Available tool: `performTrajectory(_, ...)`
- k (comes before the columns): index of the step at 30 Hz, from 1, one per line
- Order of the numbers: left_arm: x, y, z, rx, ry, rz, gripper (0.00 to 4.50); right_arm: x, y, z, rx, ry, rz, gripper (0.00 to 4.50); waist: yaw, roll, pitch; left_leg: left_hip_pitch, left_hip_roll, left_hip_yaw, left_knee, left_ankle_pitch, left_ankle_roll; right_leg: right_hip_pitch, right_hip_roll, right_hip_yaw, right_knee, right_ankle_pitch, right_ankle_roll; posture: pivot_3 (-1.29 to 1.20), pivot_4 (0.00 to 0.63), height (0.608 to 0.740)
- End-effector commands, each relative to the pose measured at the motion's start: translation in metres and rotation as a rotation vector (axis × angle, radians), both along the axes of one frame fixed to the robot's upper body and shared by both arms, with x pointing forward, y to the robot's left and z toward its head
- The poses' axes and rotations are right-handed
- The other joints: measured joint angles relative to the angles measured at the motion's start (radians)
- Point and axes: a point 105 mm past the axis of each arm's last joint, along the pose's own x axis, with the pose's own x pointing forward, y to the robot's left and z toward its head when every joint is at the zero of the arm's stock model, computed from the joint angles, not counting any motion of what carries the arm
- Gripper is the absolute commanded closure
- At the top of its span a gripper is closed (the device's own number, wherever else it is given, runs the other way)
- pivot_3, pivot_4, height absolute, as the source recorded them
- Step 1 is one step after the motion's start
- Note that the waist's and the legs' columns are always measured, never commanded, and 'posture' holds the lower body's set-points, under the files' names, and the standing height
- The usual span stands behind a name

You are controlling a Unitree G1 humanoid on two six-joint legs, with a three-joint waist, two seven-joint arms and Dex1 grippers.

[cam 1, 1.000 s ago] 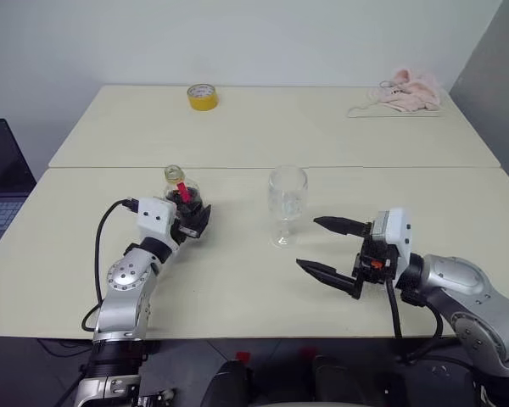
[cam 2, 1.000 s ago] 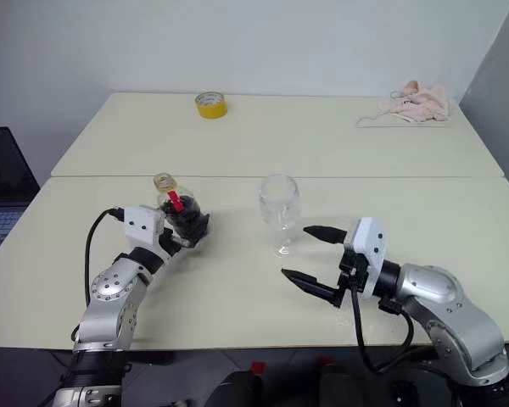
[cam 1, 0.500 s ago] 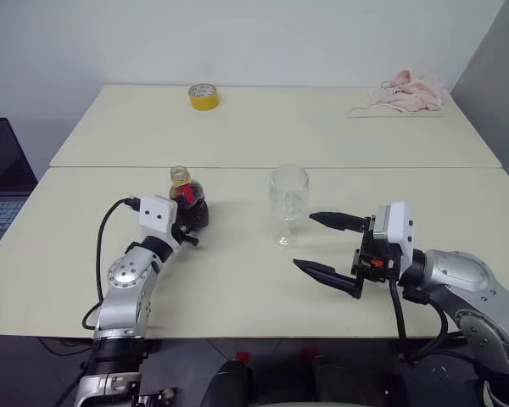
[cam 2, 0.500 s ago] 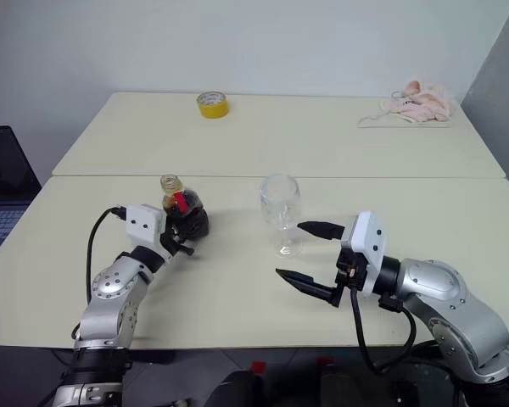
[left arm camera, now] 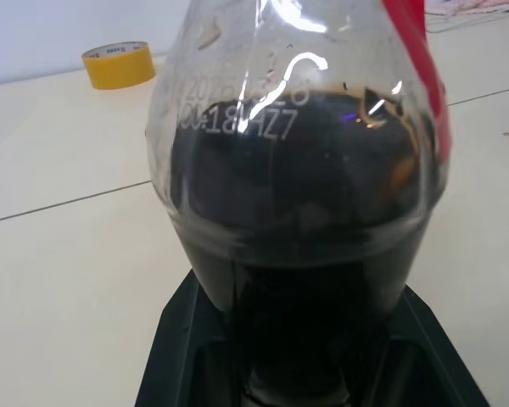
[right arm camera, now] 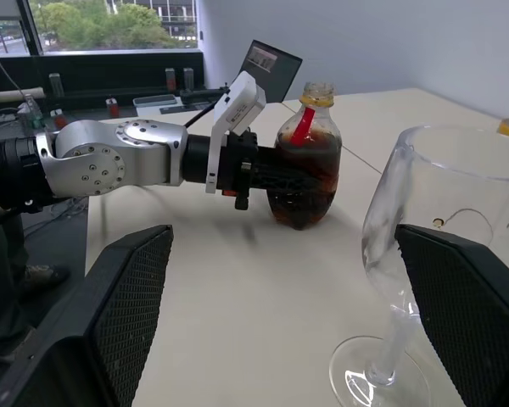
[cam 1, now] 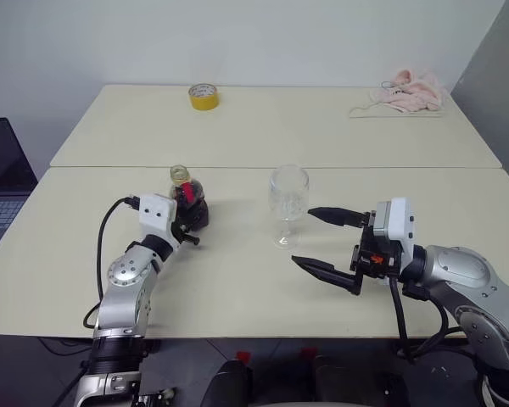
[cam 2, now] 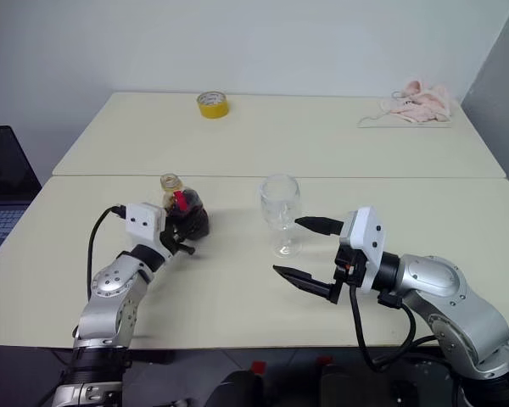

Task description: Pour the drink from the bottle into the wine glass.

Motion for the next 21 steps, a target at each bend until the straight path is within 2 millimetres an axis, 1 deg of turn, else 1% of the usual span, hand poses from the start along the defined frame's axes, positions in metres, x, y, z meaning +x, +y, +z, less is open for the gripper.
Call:
performTrajectory(1,0.000,-0.002,0.024,-0.003,-0.079,-0.013,3.45,-0.008,0.004,0.007,-0.006,-0.044,0.024,0.00,0.000,0.000,0.000,0.000,0.000,0.000,0.000,0.000,0.000,0.000,0.000,0.000,0.000,0.000,0.000,0.00,0.150,0.740)
performTrajectory(7,-0.001,-0.001,0.027,0.002,-0.081,-0.015,3.46,-0.009,0.003,0.006,-0.004,-0.037,0.021,0.00,0.000,0.000,0.000,0.000,0.000,0.000,0.000,0.000,0.000,0.000,0.000,0.000,0.000,0.000,0.000,0.00,0.150,0.740)
performTrajectory(12,-0.001,0.000,0.035,0.017,-0.098,-0.027,3.46,-0.008,-0.001,0.008,0.004,-0.041,-0.011,0.00,0.000,0.000,0.000,0.000,0.000,0.000,0.000,0.000,0.000,0.000,0.000,0.000,0.000,0.000,0.000,0.00,0.150,0.740)
performTrajectory(18,0.003,-0.007,0.043,0.059,-0.118,-0.055,3.46,-0.007,-0.004,0.006,0.004,-0.039,-0.040,0.00,0.000,-0.001,0.000,-0.001,0.000,0.000,0.000,0.000,0.000,0.000,0.000,0.000,0.000,0.000,0.000,0.00,0.150,0.740)
performTrajectory(21,0.010,-0.014,0.054,0.083,-0.145,-0.083,3.46,-0.005,-0.007,0.008,0.001,-0.054,-0.076,0.00,0.000,-0.001,0.001,-0.001,0.000,0.000,0.000,0.000,0.000,0.000,0.000,0.000,0.000,0.000,0.000,0.00,0.150,0.740)
